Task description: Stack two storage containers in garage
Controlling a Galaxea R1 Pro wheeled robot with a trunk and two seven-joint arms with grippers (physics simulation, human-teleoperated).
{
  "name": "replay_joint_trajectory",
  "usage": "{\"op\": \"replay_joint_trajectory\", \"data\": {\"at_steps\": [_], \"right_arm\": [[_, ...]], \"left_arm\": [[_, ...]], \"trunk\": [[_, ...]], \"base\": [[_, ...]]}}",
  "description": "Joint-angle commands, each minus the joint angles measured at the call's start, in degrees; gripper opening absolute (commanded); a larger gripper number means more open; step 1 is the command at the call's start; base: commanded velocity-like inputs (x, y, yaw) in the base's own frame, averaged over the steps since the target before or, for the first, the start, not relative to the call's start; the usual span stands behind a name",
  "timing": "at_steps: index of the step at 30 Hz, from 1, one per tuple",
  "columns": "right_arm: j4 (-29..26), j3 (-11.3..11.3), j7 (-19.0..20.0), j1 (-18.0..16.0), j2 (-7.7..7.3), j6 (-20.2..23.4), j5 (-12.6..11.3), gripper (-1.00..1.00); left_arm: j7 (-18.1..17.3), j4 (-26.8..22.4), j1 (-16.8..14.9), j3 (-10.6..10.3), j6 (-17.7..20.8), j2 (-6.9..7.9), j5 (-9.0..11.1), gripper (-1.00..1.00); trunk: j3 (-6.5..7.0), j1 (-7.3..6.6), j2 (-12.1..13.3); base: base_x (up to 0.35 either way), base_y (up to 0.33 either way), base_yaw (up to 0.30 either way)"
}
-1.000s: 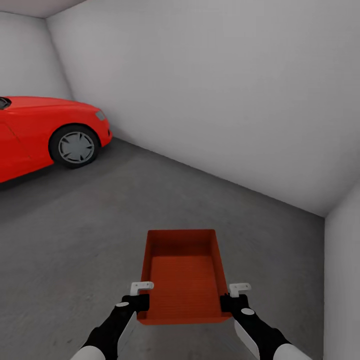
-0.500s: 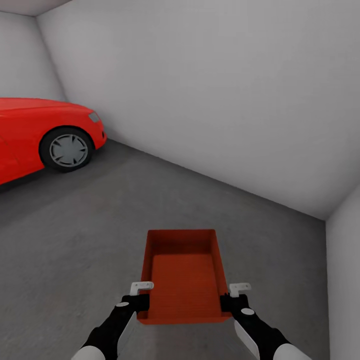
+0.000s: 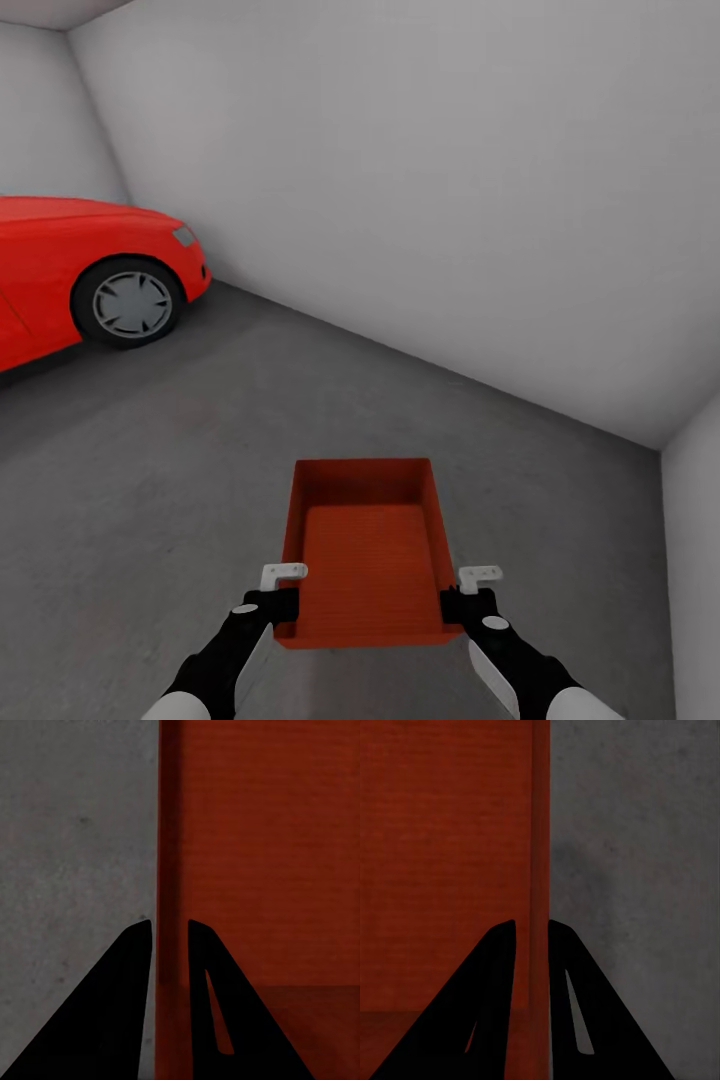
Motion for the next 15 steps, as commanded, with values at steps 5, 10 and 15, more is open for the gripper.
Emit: {"op": "replay_joint_trajectory", "data": {"at_steps": [5, 10, 15], "right_arm": [[2.06, -1.05, -0.46, -0.07, -1.27, -0.03, -1.03, -1.00], [2.06, -1.05, -0.45, -0.07, -1.28, -0.03, -1.03, -1.00], [2.06, -1.05, -0.44, -0.07, -1.28, -0.03, -1.01, -1.00]], "left_arm": [[0.44, -0.32, -0.01, 0.11, -0.87, 0.03, -0.62, -1.00], [0.46, -0.32, -0.01, 0.11, -0.79, 0.03, -0.62, -1.00], [0.45, -0.35, -0.01, 0.11, -0.78, 0.03, -0.62, -1.00]], "trunk": [[-0.06, 0.01, -0.04], [-0.06, 0.01, -0.04], [-0.06, 0.01, -0.04]], "base": [[0.040, 0.000, 0.000], [0.044, 0.000, 0.000], [0.275, 0.000, 0.000]]}}
